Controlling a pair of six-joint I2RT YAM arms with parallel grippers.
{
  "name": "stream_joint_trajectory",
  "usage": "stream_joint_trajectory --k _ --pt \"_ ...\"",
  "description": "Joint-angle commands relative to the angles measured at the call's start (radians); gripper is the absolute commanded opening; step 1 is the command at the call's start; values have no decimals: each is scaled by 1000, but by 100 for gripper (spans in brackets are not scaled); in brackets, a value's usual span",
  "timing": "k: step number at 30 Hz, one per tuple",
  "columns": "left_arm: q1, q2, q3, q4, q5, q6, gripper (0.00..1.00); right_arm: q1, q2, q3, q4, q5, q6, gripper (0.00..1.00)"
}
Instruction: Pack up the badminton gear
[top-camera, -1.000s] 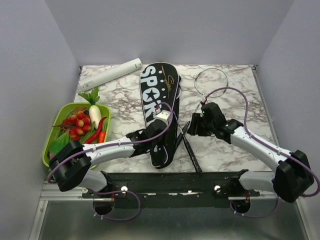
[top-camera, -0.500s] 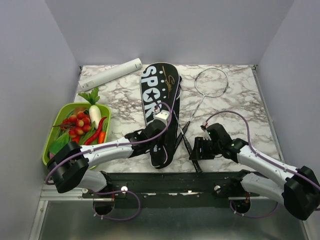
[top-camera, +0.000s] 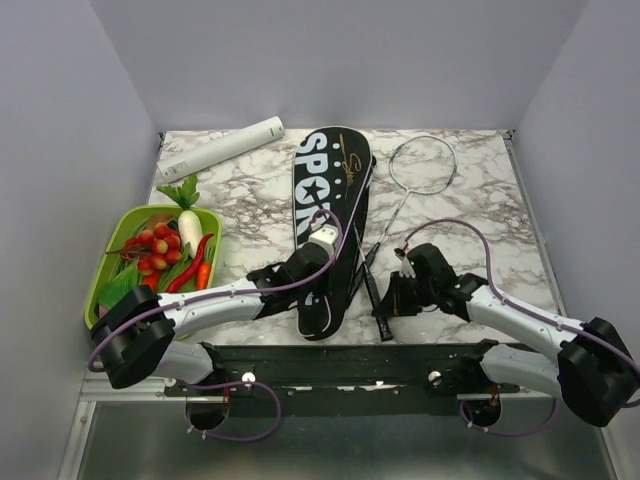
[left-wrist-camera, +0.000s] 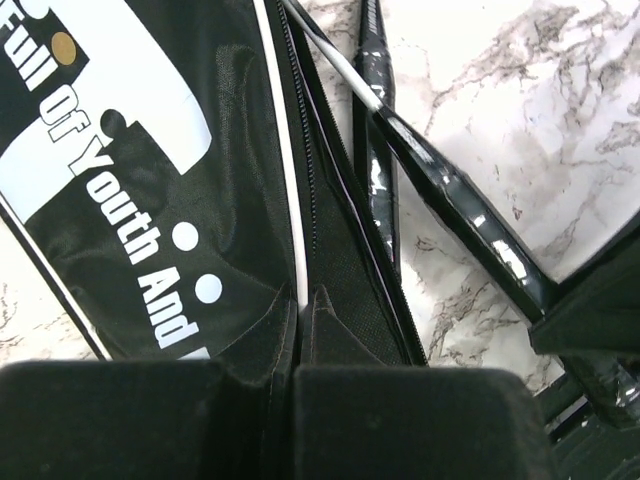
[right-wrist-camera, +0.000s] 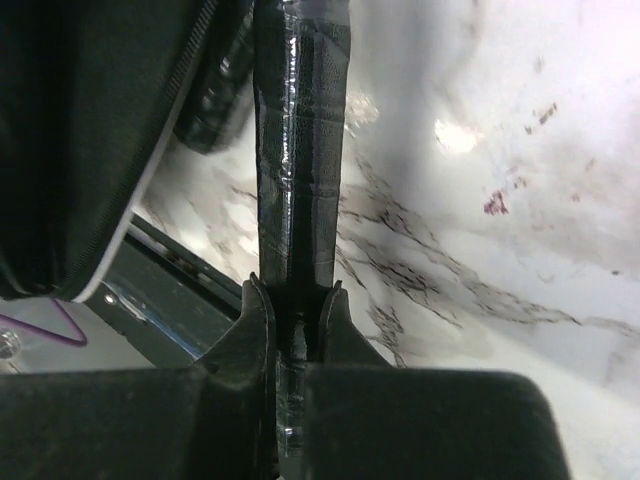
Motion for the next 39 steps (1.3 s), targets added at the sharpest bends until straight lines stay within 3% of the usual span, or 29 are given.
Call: stream_joint_trajectory --k 1,6,16,27,31,34,39 --pt "-26 -15 -22 78 73 28 0 2 54 102 42 36 36 1" --pt "-63 -6 -30 92 84 44 0 0 146 180 99 79 68 1" --pt "-104 5 -30 118 129 82 0 0 354 214 433 102 194 1" --pt "-107 38 -56 130 106 102 0 0 318 228 406 65 183 1" --pt "-112 -47 -65 124 115 77 42 4 313 232 386 73 182 1" --pt "-113 -153 -90 119 83 39 59 5 319 241 372 73 176 1" --pt "-112 -330 -153 80 -75 -94 65 11 331 252 367 70 171 1"
